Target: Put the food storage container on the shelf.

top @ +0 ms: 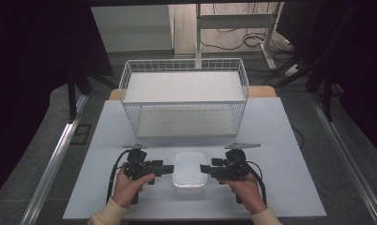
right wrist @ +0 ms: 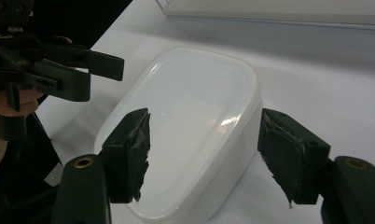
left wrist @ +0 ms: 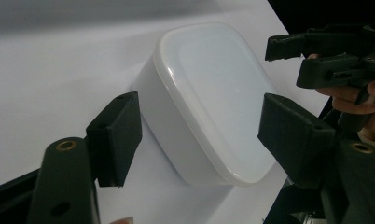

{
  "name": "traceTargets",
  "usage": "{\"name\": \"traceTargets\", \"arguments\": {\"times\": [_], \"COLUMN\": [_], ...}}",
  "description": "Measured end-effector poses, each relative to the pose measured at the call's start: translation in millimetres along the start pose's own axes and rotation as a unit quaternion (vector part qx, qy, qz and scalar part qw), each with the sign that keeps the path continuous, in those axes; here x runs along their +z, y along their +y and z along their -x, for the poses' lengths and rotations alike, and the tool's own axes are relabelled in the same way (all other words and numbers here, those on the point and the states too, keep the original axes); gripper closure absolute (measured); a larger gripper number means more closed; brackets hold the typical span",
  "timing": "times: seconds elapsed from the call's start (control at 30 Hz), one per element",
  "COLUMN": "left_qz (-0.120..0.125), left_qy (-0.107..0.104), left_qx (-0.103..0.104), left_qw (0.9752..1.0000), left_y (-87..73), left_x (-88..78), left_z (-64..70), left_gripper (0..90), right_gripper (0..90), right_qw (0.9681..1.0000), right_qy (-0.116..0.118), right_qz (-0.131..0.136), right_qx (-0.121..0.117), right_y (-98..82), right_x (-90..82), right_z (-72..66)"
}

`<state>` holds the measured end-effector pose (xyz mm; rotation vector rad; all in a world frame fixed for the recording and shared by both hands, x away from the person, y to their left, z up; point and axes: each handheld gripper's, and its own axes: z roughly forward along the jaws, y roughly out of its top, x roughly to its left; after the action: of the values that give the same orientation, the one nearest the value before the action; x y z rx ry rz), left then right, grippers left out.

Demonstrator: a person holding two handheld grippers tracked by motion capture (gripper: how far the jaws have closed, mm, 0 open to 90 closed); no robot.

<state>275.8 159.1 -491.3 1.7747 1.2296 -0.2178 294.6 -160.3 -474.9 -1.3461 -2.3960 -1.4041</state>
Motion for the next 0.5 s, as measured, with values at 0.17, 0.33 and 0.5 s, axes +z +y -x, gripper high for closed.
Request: {"name": "traceTargets", "arguments": {"times": [0.17,0.33,0.5], "left_qz": [-0.005,-0.01,-0.018], "left_qy": [-0.018,-0.029,-0.033], "left_qx": [-0.016,-0.026,-0.032], "left_qw": [0.9997,0.9992,0.9988], "left_y": [-2.1,-2.8,-3.1], "left_x": [5.7,10.3,16.3], "left_z": [-5.2,-8.2,-10.8], "left_gripper": [28.8,30.6,35.2], "right_gripper": [34.3,34.3,35.1], "right_qw": [1.0,0.9996,0.9991], "right_qy": [0.002,0.008,0.017], "right_qz": [-0.003,-0.013,-0.02], "right_qx": [0.005,0.022,0.033], "right_y": [-0.6,-3.6,-5.9], "right_x": [1.7,7.5,13.2], "right_z": [2.4,4.6,4.9]}}
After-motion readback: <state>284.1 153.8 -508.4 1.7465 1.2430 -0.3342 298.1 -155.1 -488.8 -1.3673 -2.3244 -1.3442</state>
